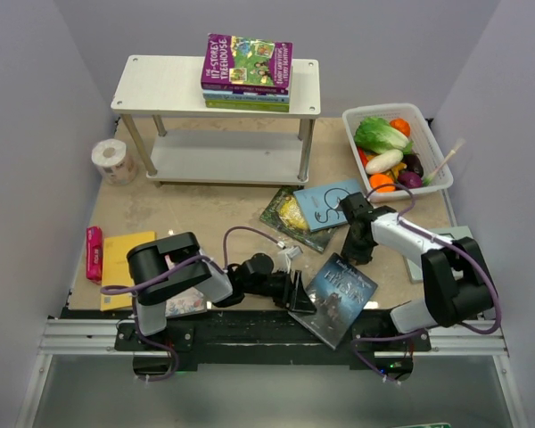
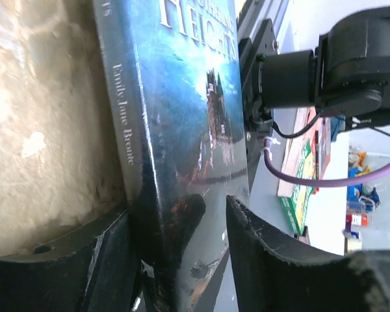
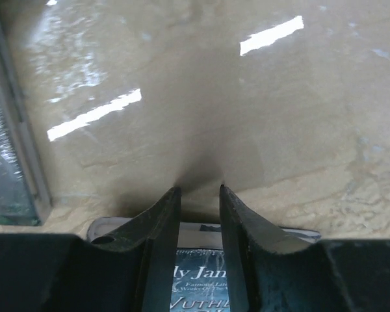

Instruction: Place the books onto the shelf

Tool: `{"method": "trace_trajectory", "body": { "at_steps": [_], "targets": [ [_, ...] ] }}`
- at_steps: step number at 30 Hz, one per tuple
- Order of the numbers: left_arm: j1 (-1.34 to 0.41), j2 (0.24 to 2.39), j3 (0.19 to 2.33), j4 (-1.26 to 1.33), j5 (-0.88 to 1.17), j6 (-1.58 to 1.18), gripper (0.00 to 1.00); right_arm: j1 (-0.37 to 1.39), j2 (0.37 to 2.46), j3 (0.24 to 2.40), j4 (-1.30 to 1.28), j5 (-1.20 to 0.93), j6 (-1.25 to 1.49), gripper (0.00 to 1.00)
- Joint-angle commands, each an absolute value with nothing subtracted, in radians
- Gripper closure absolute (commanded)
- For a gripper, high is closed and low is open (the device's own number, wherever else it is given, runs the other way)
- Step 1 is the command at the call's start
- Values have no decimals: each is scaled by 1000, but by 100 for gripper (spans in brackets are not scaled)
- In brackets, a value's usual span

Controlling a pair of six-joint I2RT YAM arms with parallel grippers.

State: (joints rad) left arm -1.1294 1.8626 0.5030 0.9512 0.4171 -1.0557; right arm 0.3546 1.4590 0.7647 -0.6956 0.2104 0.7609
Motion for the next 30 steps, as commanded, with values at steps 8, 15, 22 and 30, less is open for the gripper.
{"method": "trace_trajectory", "body": {
  "at_steps": [8, 15, 22, 30],
  "targets": [
    [-1161, 1885, 535, 897, 497, -1003, 75, 584, 1431, 744, -732, 37, 706, 68],
    [-1161, 1714, 399, 960, 413, -1048, 100, 592, 1079, 837, -796, 210, 770, 61],
    [-1160, 1036, 227, 639, 85, -1060, 100, 594, 769, 924, -761, 200, 821, 54],
    [-1154, 355, 294, 27, -395, -1032, 100, 592, 661, 769, -537, -23, 853, 53]
  ]
}}
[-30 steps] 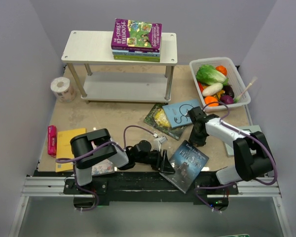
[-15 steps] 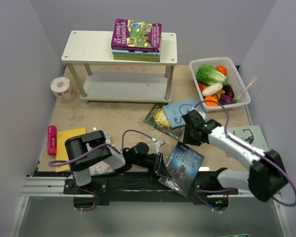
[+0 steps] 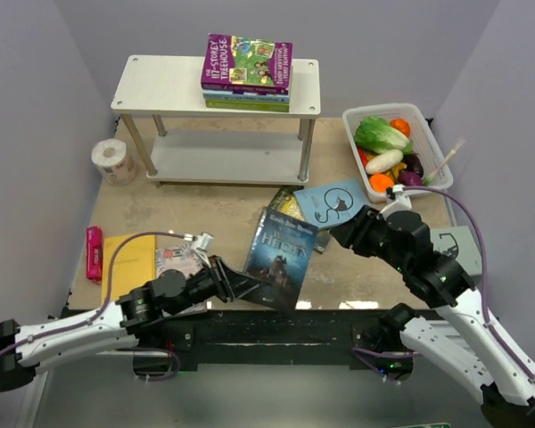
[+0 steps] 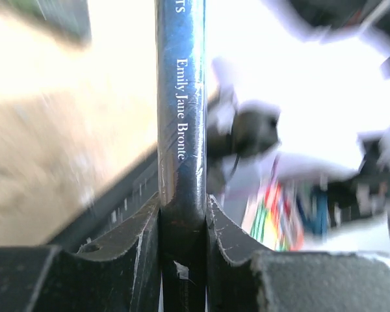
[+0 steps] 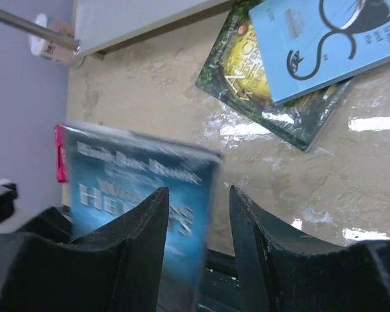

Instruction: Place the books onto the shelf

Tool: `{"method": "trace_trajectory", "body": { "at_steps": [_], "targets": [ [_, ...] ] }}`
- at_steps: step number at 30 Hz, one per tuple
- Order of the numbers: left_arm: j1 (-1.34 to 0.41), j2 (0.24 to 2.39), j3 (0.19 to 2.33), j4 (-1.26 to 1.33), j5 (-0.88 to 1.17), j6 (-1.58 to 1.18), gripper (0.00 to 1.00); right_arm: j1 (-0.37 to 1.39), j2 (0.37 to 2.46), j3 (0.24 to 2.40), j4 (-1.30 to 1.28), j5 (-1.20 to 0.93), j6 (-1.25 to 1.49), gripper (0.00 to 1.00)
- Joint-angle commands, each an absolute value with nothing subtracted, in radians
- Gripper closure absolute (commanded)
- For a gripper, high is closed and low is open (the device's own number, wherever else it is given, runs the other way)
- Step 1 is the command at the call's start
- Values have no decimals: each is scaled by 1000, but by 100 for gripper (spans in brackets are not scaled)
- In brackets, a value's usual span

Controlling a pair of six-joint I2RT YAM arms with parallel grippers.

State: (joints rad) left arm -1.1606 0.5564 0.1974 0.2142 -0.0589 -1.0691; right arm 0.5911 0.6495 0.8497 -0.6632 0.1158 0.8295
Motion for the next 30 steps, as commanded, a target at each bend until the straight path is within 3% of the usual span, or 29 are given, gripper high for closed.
{"method": "trace_trajectory", "body": {
  "at_steps": [1, 5, 8, 11, 22, 30],
  "targets": [
    [-1154, 332, 305, 2, -479, -1064, 100, 594, 663, 749, -510, -59, 859, 53],
    [-1154, 276, 311, 34, -522, -1072, 100, 592, 658, 507, -94, -367, 1010, 40],
    [-1154, 322, 340, 58, -508, -1078, 100, 594, 618, 319, 312, -437, 1197, 35],
    [-1154, 350, 360, 81, -497, -1077, 100, 594, 585, 227, 522, -417, 1273, 29],
    [-1152, 405, 328, 374, -704, -1020, 100, 592, 757, 186, 678, -454, 1233, 24],
    [-1152, 495, 324, 518, -675, -1042, 100, 597, 1064, 167, 1142, -508, 1365, 23]
  ]
}}
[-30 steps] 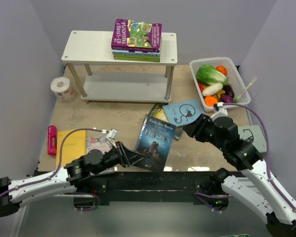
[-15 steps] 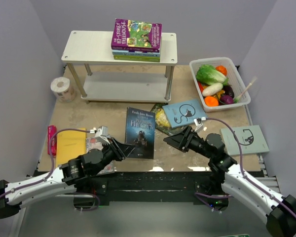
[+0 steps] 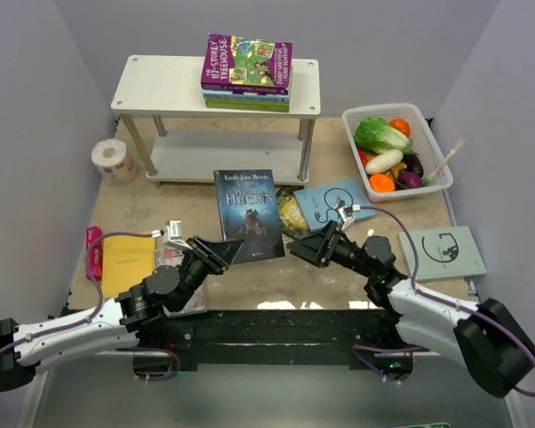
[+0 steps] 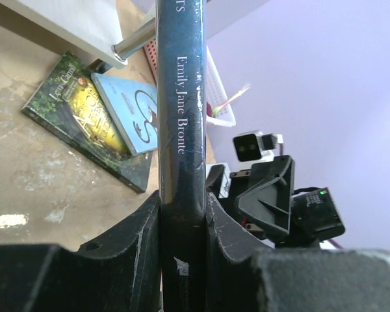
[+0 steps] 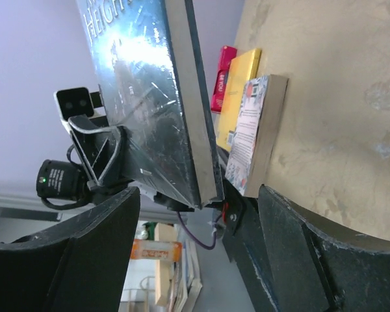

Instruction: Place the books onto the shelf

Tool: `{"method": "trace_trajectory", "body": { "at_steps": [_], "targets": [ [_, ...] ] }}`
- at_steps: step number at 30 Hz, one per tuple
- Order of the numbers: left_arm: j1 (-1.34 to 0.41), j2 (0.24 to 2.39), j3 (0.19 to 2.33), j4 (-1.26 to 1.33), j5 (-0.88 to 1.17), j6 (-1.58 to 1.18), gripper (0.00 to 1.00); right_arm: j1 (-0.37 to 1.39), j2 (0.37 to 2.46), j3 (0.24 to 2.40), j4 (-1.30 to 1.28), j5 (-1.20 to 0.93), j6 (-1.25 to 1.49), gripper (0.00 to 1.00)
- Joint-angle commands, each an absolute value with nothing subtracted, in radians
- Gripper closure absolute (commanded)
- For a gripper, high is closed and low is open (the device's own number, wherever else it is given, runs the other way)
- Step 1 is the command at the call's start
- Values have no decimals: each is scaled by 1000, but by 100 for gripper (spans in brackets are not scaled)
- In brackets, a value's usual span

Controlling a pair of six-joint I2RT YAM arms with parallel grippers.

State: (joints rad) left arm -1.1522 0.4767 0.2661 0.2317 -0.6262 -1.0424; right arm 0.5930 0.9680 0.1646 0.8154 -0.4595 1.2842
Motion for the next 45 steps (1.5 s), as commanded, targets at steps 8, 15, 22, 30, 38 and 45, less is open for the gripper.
{"method": "trace_trajectory", "body": {
  "at_steps": [8, 15, 22, 30, 38, 45],
  "targets": [
    [-1147, 653, 324, 727, -669, -991, 100, 641, 1184, 238, 1200, -512, 1371, 23],
    [-1143, 771, 275, 874, -591, -1064, 100, 655, 1337, 291, 1348, -466, 1399, 28],
    [-1141, 822, 259, 844, -497, -1101, 100, 655, 1604, 362, 1784, -511, 1580, 100],
    [-1076, 478, 235, 381, -516, -1068, 20, 606, 1502, 399, 1574, -806, 1609, 100],
    [-971, 150, 189, 143, -427, -1016, 5, 522, 1092, 589, 454, -1000, 1095, 100],
    [-971, 186, 170, 256, -334, -980, 9, 522, 991, 820, -67, -1066, 784, 100]
  ]
}}
